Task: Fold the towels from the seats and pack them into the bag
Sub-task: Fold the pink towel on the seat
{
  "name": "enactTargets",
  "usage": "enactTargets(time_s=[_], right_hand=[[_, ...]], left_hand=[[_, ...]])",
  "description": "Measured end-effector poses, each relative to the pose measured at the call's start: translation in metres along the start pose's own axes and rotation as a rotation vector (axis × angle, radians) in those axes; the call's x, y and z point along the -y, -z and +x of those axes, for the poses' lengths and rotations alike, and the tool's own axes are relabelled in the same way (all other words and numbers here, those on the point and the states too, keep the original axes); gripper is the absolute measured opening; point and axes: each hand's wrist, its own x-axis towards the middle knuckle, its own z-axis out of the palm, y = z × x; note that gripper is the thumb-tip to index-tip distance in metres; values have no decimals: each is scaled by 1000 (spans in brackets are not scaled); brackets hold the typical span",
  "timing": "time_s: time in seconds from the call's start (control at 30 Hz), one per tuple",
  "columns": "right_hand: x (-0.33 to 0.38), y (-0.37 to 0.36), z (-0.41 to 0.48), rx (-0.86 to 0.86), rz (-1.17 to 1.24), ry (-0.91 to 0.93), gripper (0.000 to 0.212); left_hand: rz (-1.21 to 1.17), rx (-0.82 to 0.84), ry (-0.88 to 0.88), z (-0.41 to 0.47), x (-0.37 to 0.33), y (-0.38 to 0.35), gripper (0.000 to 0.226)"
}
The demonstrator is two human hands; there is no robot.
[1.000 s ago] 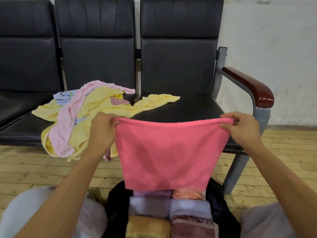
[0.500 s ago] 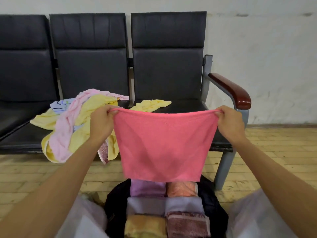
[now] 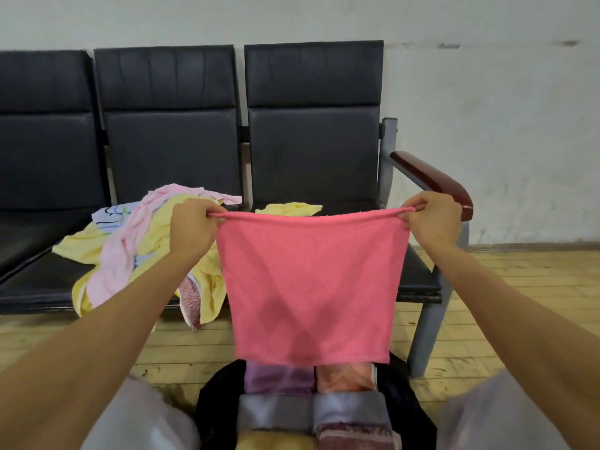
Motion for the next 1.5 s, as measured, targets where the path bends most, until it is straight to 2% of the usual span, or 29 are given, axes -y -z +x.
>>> enactTargets(time_s=[0.23,0.4,0.5,0.6,0.73,0.83,1.03,1.13,1.23,1.33,1.4,1.5], right_hand=[[-8,-34,34,6,153,-104,18],[-16,-66,57,58,42,-26,23],[-25,-91,72,146,0,-95,19],[-26,-111,87,182,-102,-69,15],[-24,-121,103,131,75,73,17],[-24,-123,106,69,167,127,18],[-48,-107,74,225,-32,199,22],[-60,-86,48,292,-50,188,20],[-71,-71,23,540,-241,275,16],[-83,-70,2,832,-488,377,22],[-85,-72,-5,865,-497,389,26],[-82,-80,-5,849,-476,373,27]], left_hand=[[-7,33,21,33,5,-33,27],[122,125,111,61,8,-65,21],[-99,171,281,79,12,-91,17],[-347,148,456,94,12,-114,15],[-494,21,474,111,15,-133,9],[-601,4,498,116,25,-140,15],[-610,143,442,70,43,-127,9],[-520,222,393,31,49,-115,12],[-441,384,385,-6,54,-110,10],[-189,574,262,-36,55,-111,8],[-103,645,147,-47,55,-112,10],[-97,718,31,-49,55,-120,16]])
